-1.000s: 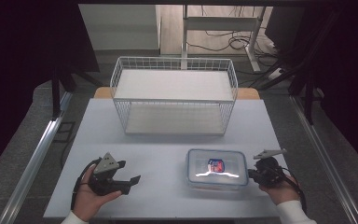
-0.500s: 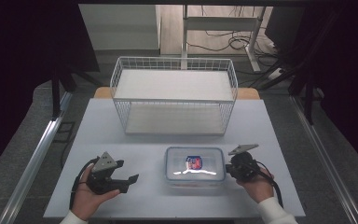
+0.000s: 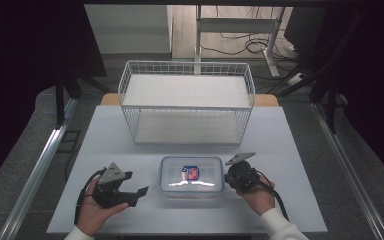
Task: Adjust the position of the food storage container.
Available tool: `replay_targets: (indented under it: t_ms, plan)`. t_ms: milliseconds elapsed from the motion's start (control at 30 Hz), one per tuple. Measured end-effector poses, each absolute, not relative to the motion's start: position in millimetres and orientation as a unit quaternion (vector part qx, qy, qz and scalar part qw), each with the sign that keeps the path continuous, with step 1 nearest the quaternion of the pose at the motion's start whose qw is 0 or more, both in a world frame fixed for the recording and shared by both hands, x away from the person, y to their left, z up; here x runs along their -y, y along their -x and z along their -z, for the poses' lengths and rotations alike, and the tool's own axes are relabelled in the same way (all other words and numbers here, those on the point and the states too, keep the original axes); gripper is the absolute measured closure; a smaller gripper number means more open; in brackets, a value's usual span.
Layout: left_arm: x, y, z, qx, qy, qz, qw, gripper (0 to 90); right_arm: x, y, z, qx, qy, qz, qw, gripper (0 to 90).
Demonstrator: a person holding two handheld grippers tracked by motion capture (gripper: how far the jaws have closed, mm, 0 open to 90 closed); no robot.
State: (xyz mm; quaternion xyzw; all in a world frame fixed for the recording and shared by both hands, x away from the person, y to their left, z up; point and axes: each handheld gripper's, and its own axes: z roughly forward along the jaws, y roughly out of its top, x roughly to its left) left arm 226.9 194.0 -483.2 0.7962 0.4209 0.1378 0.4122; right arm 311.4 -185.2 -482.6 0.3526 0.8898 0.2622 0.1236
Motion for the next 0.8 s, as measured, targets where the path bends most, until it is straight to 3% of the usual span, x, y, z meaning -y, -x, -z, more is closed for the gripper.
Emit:
replay_targets:
  t_ms: [300, 667, 733, 800]
  plan:
    - [-192.4, -226.5, 484.7, -0.419, -0.799, -0.137, 0.409, 22.1, 181.4, -307.4, 480.3, -0.888, -0.348, -0.271, 0.129, 88.7]
    - [-193.8, -225.7, 484.5, -0.419, -0.797, -0.138, 0.411, 22.2, 233.1, -291.3, 451.2, -0.828, -0.398, -0.370, 0.142, 87.6]
    - [-193.0, -225.7, 484.8, -0.419, -0.798, -0.137, 0.410, 22.2, 241.6, -290.8, 450.4, -0.816, -0.406, -0.388, 0.136, 81.1]
    - [-192.7, -225.8, 485.0, -0.419, -0.799, -0.137, 0.410, 22.2, 246.2, -291.2, 450.8, -0.807, -0.411, -0.403, 0.135, 62.3]
